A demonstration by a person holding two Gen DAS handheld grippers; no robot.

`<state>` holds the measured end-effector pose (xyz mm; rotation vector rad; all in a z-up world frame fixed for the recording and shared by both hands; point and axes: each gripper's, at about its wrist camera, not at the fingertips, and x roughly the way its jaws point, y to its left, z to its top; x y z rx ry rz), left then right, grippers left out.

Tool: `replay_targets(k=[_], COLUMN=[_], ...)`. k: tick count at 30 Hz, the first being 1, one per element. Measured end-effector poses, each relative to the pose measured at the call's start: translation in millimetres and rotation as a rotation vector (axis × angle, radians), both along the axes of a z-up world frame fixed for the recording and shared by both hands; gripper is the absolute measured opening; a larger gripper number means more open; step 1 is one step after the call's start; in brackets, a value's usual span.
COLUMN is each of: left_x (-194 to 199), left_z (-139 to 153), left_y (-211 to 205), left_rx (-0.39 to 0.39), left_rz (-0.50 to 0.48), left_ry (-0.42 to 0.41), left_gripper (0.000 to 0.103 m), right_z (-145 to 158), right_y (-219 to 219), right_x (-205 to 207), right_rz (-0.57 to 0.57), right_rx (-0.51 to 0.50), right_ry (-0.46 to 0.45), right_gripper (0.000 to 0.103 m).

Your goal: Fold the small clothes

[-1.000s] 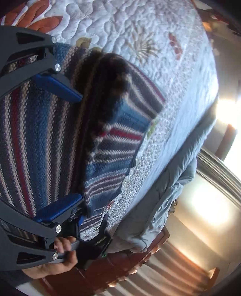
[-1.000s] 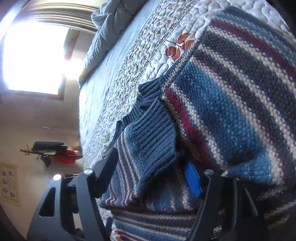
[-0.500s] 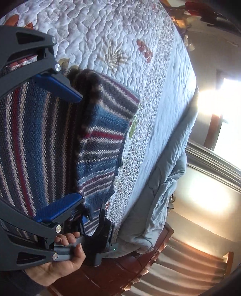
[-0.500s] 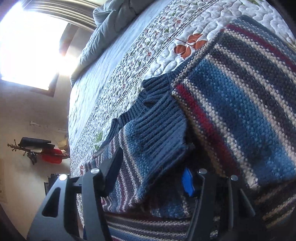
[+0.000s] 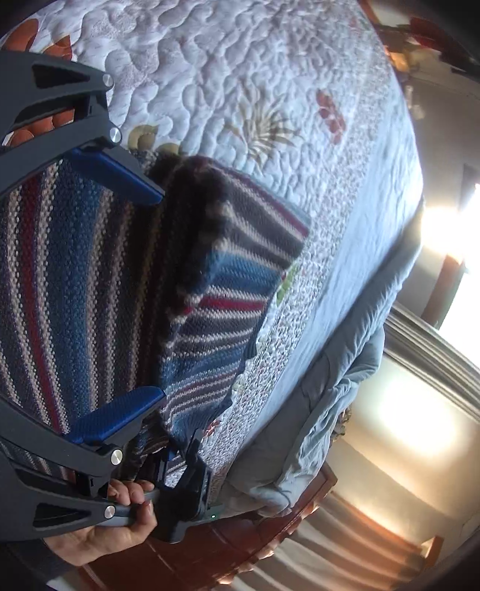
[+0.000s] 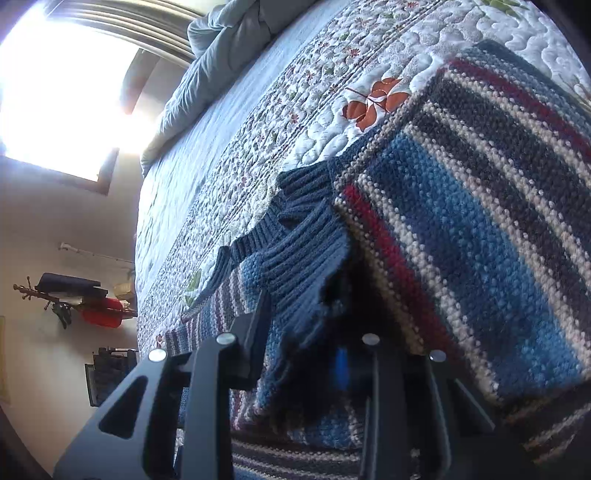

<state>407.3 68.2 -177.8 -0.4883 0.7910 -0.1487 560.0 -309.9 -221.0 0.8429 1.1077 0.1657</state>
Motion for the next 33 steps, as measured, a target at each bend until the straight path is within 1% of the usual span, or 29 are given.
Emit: replay_targets(k=[1, 2, 3, 4, 6, 8, 10, 12, 15, 17, 20, 23, 26, 29, 30, 33], left_x=[1, 1, 1, 2, 2, 2, 1, 1, 3, 6, 9, 9, 11, 11, 12, 11], left_z=[-1, -2, -3, -4, -8, -16, -19, -19, -21, -21, -21, -21, -23, -23, -23, -21], left_y=[5, 12, 17, 25, 42, 62, 77, 81, 76, 69, 59, 56, 55, 54, 53, 46], left_rx=[-0.018, -0.045, -0.071, -0.122, -0.25, -0.401, -0.478, -0.489, -0.516, -0.502, -0.488, -0.456, -0.447, -0.422, -0.414, -0.382], left_rz=[0.007, 0.015, 0.019, 0.017, 0.012, 0.015, 0.037, 0.037, -0.001, -0.023, -0.049, -0.056, -0.055, -0.057, -0.061, -0.076], left_ry=[0.001, -0.001, -0.001, -0.002, -0.015, -0.021, -0.032, -0.041, -0.035, -0.036, -0.03, -0.029, -0.025, -0.014, -0.008, -0.006], left_gripper=[0.099, 0.099, 0.099, 0.099, 0.099, 0.099, 0.099, 0.099, 0.099, 0.098, 0.099, 0.099, 0.099, 0.099, 0.099, 0.099], right_z=[0, 2, 4, 8, 18, 32, 45, 55, 62, 61, 50, 34, 16, 4, 5, 13], right_y=[-1, -1, -3, -4, -3, -4, -7, -15, -30, -38, -47, -51, -53, -63, -70, -90], right_x=[0, -1, -1, -1, 1, 2, 4, 6, 6, 3, 0, -3, -5, -7, -9, -8], right_rz=[0.001, 0.001, 0.004, 0.01, 0.033, 0.057, 0.062, 0.064, 0.059, 0.052, 0.053, 0.05, 0.037, 0.03, 0.012, -0.042], right_rx=[-0.006, -0.011, -0.019, -0.027, -0.053, -0.091, -0.121, -0.133, -0.147, -0.153, -0.158, -0.153, -0.132, -0.096, -0.084, -0.059], right_ry=[-0.003, -0.008, -0.022, -0.034, -0.059, -0.093, -0.123, -0.143, -0.152, -0.15, -0.128, -0.1, -0.063, 0.003, 0.005, 0.007], right_gripper=[0.027, 0.017, 0.009, 0.008, 0.008, 0.008, 0.008, 0.008, 0.008, 0.008, 0.008, 0.008, 0.008, 0.022, 0.028, 0.037])
